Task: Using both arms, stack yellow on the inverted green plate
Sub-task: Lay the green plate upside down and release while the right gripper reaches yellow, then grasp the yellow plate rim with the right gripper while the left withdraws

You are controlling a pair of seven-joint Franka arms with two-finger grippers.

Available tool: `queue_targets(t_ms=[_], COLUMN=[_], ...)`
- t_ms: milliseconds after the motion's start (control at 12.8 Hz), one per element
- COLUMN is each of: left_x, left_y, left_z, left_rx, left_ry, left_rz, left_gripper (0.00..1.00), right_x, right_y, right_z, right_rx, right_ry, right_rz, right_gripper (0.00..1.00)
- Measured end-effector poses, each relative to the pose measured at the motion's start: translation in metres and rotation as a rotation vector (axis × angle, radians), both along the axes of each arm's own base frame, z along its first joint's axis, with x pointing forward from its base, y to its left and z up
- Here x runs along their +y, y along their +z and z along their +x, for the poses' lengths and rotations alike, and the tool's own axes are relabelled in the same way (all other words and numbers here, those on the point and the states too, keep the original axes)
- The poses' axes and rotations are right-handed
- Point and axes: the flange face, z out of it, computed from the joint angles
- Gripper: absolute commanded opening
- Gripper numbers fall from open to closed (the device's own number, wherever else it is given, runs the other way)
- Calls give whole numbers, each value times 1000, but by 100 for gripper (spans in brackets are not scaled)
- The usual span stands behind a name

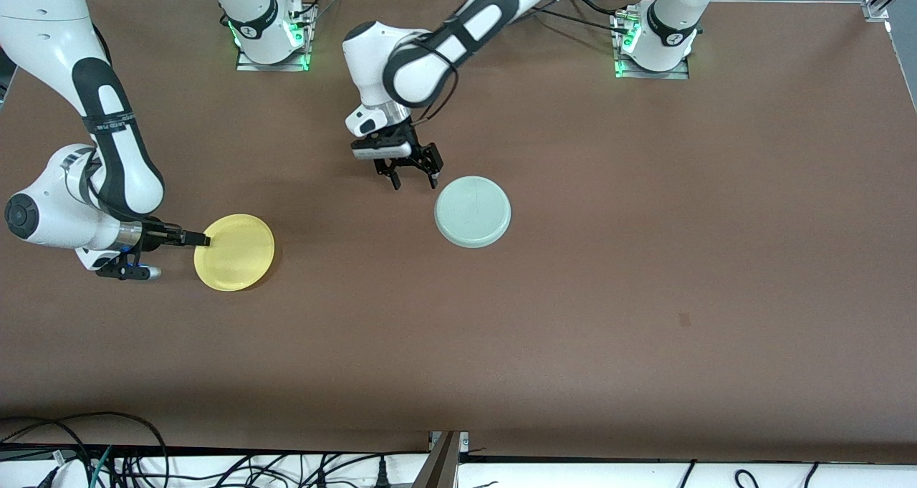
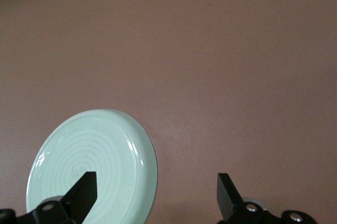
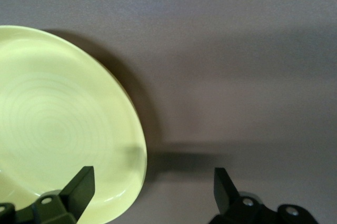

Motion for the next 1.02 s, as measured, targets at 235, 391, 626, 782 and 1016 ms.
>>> queue_targets(t_ms=[235, 391, 626, 782, 1016], left_x=[22, 39, 82, 123, 197], left_y=[64, 109, 158, 190, 230], left_z=[40, 62, 94, 123, 159], left_rx=[148, 224, 305, 379, 444], left_ry=[192, 280, 403, 510, 633], left_rz=[-191, -298, -343, -394, -389], left_gripper=[100, 100, 100, 100, 100], right_x=[2, 4, 6, 6, 8], right_y=[-4, -5, -6, -6, -5], right_z=[0, 0, 0, 0, 1], right_rx=[1, 2, 3, 2, 1], right_ry=[3, 5, 8, 8, 11], right_rz=[4, 5, 7, 7, 9], right_gripper=[52, 30, 20, 6, 0])
